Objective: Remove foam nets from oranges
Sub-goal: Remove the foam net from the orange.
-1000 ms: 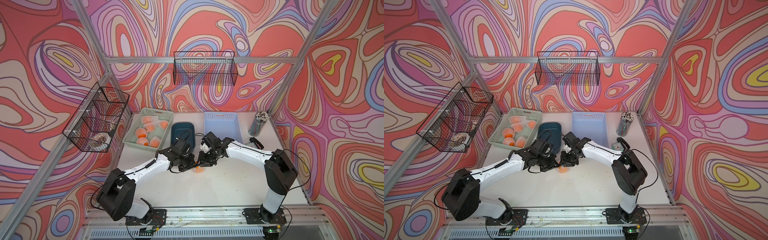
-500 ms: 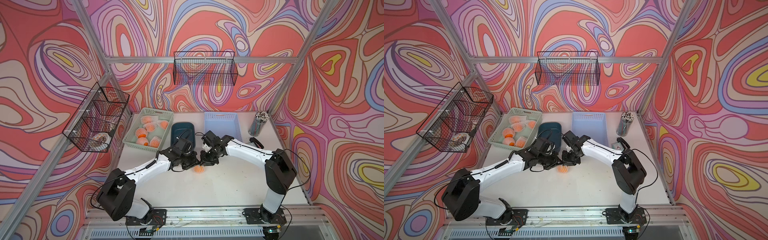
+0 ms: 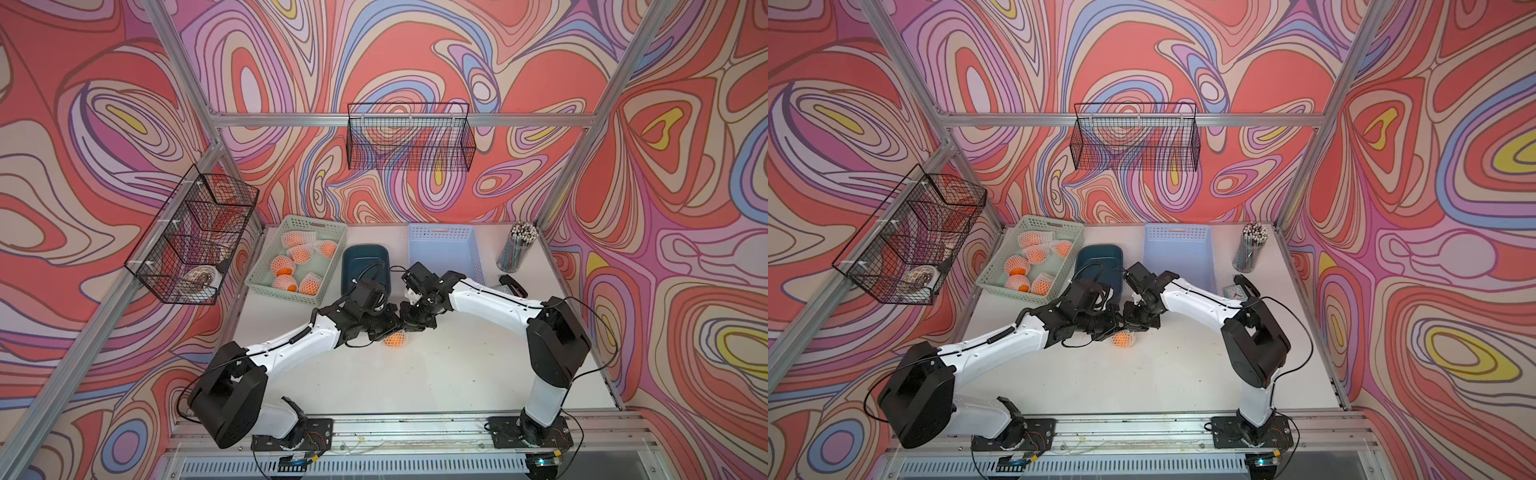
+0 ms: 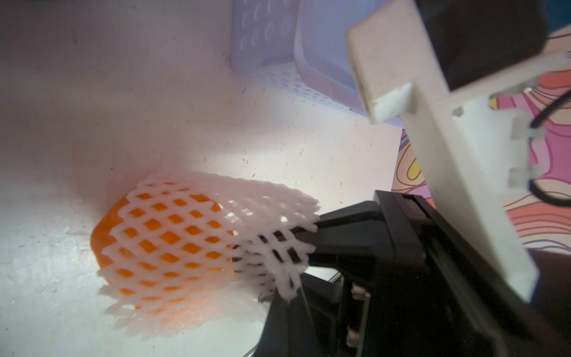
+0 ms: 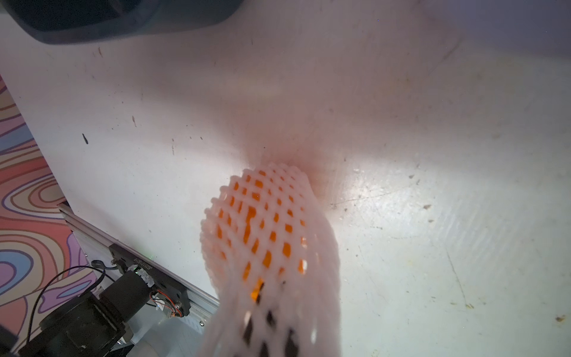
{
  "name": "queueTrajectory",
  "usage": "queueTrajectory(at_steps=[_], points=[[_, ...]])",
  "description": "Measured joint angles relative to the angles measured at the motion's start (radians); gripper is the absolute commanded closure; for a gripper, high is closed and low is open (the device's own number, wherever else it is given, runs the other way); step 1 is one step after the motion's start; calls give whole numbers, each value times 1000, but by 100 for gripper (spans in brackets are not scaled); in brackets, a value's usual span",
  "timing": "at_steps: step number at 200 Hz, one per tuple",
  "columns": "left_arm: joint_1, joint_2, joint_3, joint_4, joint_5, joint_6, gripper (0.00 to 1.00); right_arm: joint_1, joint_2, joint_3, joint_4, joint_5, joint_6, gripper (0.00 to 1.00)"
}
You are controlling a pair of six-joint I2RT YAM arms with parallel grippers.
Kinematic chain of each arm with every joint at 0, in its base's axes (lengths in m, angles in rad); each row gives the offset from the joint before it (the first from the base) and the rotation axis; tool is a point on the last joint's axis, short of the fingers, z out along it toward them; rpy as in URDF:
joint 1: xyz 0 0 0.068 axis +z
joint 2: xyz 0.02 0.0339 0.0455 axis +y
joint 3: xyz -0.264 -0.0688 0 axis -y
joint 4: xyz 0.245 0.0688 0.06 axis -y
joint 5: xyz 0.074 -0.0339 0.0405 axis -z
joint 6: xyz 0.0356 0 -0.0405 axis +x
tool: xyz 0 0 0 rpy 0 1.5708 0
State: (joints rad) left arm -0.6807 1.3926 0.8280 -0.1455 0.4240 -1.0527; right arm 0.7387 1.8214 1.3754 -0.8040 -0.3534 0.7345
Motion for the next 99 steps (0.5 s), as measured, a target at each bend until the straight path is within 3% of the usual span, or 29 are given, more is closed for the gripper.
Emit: queueTrajectory(at_steps=[42, 99], points=[[3, -70, -24, -3, -39, -10, 49, 2, -2, 42, -27, 5, -4, 96], [28, -159, -43, -47, -61, -11, 34, 2, -9, 79, -45, 14, -9, 96]])
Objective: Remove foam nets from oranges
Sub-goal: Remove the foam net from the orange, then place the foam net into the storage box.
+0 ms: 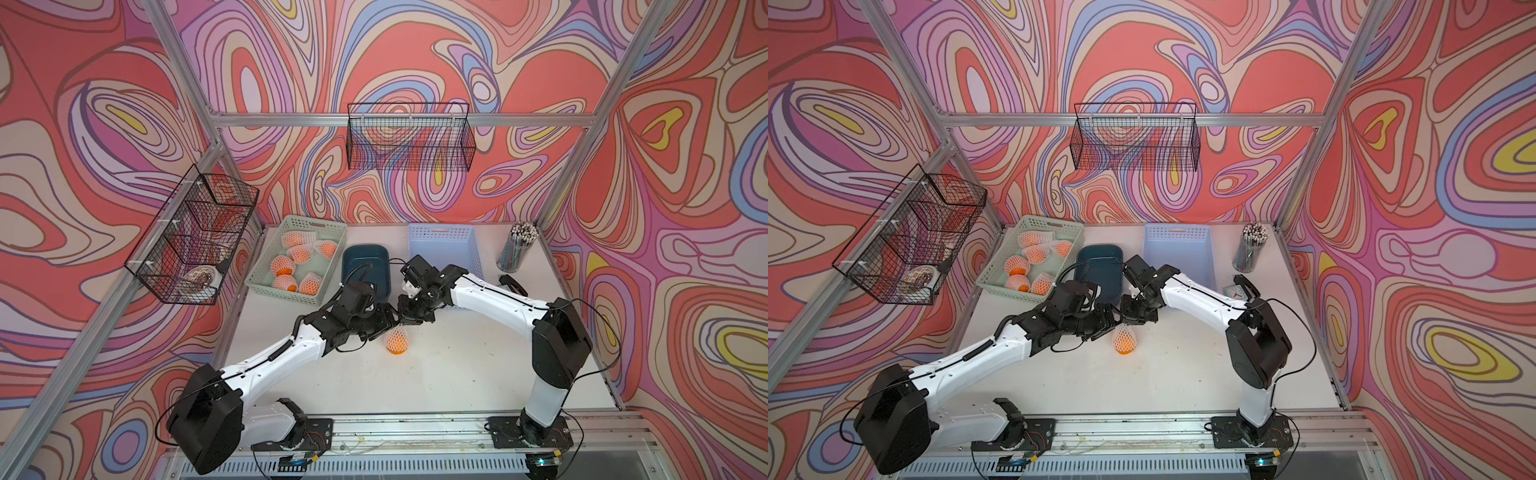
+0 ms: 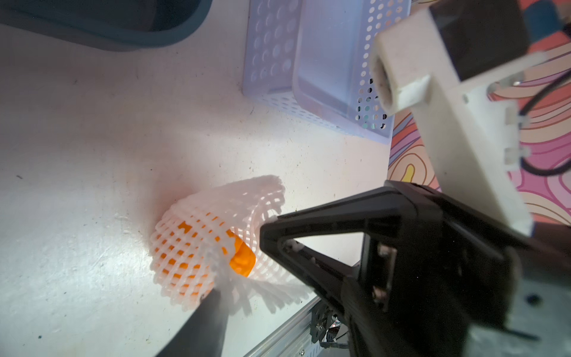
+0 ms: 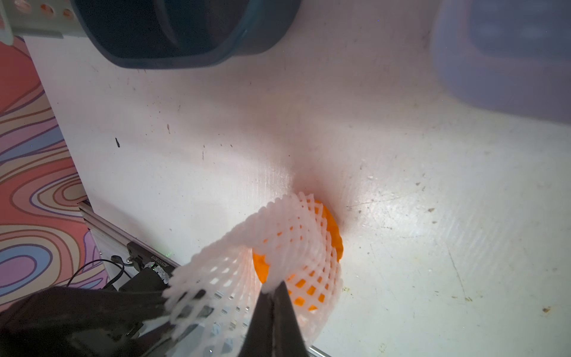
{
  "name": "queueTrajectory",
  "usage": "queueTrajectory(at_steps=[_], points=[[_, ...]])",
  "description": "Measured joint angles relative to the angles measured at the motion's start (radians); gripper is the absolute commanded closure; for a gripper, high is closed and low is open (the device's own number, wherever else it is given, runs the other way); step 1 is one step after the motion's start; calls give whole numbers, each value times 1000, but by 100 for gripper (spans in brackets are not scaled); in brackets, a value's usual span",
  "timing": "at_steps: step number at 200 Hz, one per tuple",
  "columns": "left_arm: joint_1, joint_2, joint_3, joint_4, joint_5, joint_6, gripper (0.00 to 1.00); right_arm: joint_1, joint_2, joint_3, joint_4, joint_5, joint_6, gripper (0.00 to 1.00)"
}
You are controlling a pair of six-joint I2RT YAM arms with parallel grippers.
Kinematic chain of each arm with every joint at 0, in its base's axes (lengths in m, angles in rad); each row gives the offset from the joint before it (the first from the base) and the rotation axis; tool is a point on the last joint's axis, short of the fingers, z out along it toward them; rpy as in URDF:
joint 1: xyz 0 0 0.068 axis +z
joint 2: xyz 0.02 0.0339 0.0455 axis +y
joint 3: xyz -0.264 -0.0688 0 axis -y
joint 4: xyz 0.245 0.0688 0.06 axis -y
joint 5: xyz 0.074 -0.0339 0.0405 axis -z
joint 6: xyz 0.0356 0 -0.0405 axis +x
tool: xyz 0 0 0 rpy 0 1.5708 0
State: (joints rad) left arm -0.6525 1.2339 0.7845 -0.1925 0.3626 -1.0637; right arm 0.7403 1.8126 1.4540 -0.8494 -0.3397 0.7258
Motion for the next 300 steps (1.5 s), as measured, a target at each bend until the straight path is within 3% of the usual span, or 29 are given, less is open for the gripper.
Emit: queueTrajectory(at_steps=[75, 142, 237, 257, 300], points=[[79, -190, -6, -132, -42, 8, 17, 0, -9, 80, -42, 18, -14, 96], [136, -275, -2, -266, -83, 42, 12, -9, 32, 283, -81, 6, -61, 96], [163, -489, 88, -573, -231, 111, 5, -101, 519, 855, -178, -109, -134, 89], [163, -534, 89, -643, -260, 111, 4, -120, 604, 934, -184, -127, -134, 83], [163, -610, 102, -759, -306, 110, 3, -145, 669, 944, -181, -163, -114, 47]])
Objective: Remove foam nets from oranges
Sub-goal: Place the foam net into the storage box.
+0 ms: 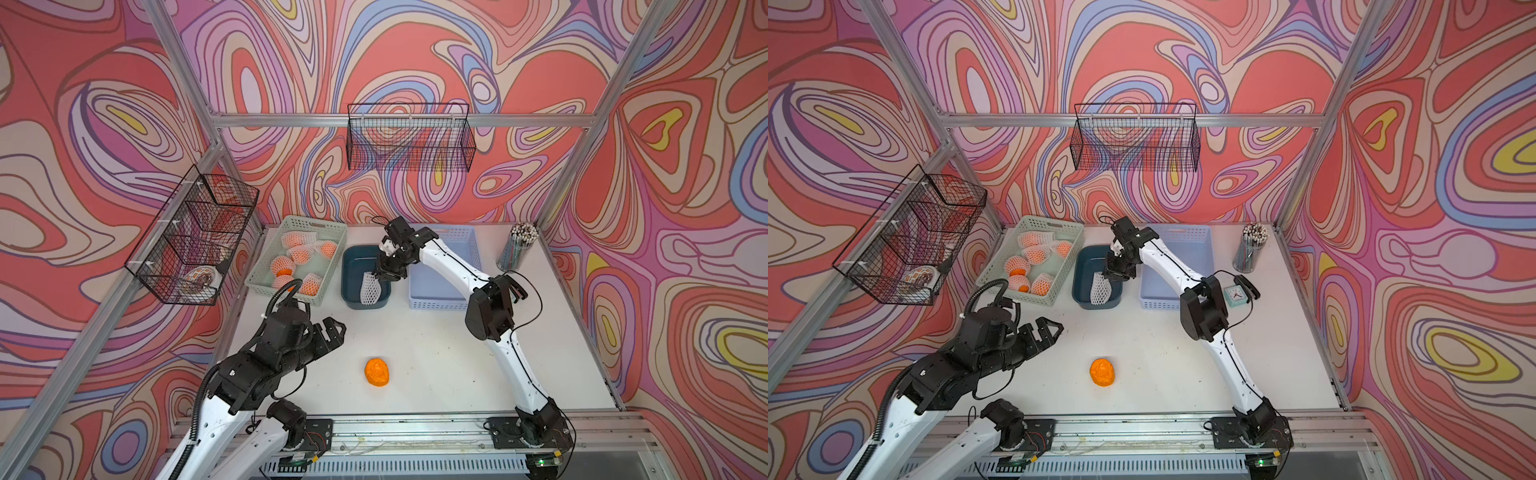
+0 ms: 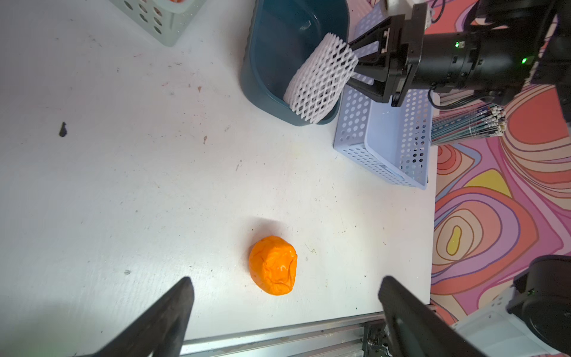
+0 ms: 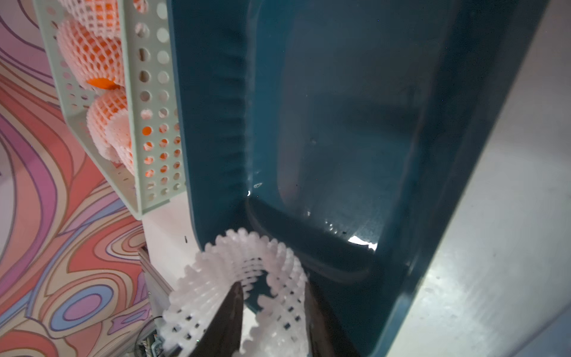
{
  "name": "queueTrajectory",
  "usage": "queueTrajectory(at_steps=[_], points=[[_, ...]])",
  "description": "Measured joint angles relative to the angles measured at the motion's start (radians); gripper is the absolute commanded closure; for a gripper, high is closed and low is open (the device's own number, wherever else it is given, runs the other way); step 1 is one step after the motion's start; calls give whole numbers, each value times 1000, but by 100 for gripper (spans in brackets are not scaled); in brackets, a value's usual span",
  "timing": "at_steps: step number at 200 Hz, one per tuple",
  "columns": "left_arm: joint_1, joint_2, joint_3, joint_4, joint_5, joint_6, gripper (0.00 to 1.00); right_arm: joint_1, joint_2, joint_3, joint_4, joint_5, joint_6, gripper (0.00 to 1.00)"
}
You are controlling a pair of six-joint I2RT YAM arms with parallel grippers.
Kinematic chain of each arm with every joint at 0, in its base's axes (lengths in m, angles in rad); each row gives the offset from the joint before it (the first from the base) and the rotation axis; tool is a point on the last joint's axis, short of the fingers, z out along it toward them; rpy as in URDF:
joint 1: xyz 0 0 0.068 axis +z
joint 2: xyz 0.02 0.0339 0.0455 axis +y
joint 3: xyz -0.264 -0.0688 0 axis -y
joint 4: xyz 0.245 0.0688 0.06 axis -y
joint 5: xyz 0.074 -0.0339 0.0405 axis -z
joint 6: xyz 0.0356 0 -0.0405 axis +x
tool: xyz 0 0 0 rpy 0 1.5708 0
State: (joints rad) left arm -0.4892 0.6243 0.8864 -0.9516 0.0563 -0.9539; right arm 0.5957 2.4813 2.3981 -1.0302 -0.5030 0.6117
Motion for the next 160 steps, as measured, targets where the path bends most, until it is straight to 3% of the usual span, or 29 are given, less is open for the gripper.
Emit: queueTrajectory(at_steps=[36, 62, 125, 160], points=[[0, 2, 4, -21, -8, 0, 2, 0, -19, -4, 39, -2, -9, 28], [0, 25, 4, -17, -3, 0, 2, 0, -60, -28, 51, 10, -17, 22], [0, 150, 4, 58, 44, 4, 2, 0, -128, -84, 36, 40, -43, 18], [0, 313, 32, 140, 57, 19, 2, 0, -155, -177, 42, 43, -42, 17]])
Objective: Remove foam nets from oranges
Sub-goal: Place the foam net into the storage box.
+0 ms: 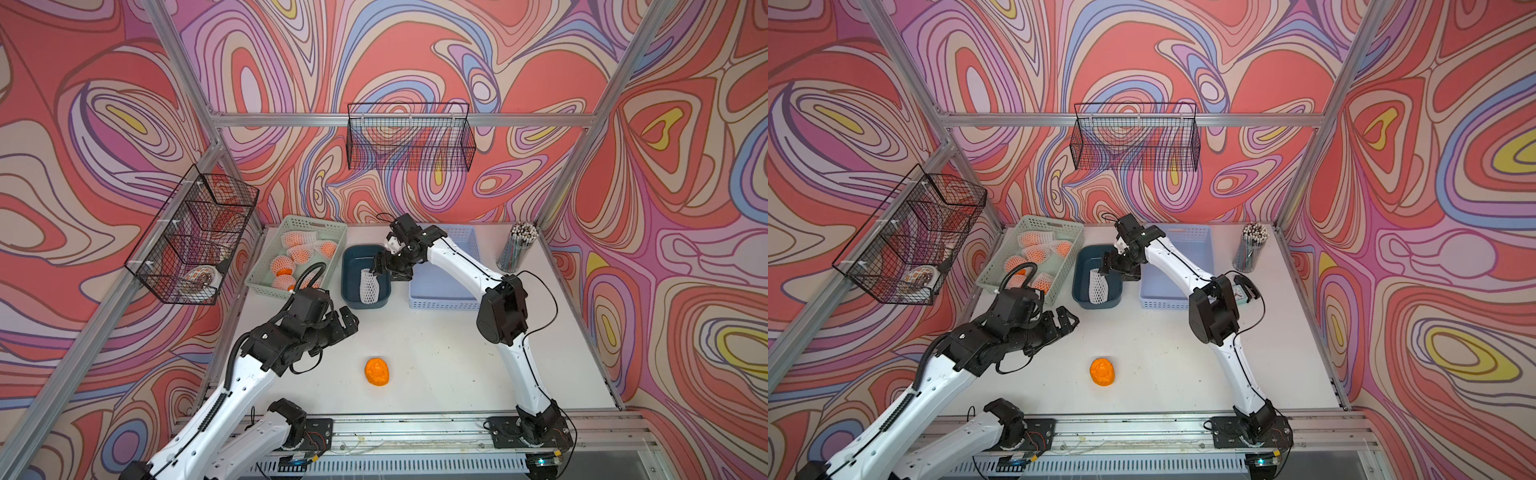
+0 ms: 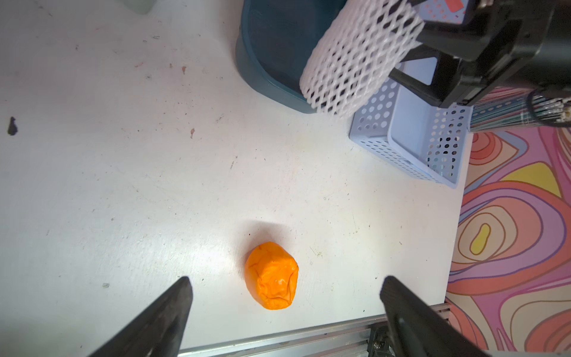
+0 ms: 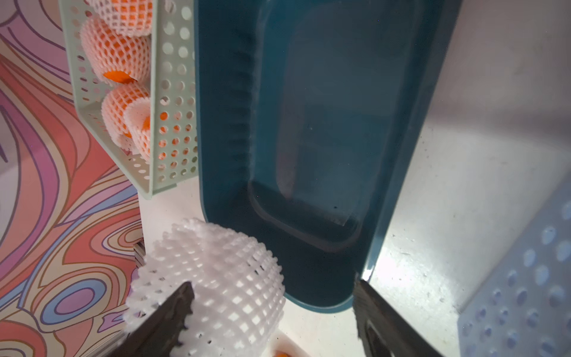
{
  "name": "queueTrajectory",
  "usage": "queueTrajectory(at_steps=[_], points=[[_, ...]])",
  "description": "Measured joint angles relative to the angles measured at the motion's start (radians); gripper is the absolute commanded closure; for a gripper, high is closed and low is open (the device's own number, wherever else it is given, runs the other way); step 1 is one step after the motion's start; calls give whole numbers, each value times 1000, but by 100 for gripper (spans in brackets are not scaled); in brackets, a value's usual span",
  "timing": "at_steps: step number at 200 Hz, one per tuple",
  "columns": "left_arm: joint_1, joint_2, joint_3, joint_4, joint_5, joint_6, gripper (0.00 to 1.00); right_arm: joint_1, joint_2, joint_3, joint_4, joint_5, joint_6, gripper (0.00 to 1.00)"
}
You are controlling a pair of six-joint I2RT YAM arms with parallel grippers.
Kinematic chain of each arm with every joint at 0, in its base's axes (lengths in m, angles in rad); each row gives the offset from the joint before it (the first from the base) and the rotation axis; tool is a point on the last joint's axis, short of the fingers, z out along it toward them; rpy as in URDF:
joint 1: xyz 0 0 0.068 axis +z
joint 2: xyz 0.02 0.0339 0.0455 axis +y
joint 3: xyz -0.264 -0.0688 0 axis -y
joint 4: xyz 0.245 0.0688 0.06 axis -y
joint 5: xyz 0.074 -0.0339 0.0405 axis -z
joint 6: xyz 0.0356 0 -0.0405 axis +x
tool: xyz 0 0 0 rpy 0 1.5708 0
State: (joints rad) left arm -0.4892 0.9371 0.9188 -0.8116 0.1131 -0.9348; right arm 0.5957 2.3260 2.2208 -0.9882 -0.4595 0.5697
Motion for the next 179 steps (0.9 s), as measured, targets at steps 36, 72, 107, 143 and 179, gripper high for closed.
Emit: queueTrajectory(at_steps=[36, 72, 107, 143, 179], points=[[0, 225, 118, 106, 21, 28, 1, 0, -17, -9, 16, -2, 4, 18], [21, 403, 219, 167, 25, 67, 2, 0, -35, -16, 36, -14, 16, 18], [72, 515, 266, 166, 13, 72, 3, 0, -56, -38, 56, -35, 31, 19], [103, 599, 327, 164, -11, 87, 4, 0, -87, -68, 62, -61, 45, 20], [122, 673, 395, 158, -9, 98, 6, -13, -116, -100, 72, -62, 52, 20]])
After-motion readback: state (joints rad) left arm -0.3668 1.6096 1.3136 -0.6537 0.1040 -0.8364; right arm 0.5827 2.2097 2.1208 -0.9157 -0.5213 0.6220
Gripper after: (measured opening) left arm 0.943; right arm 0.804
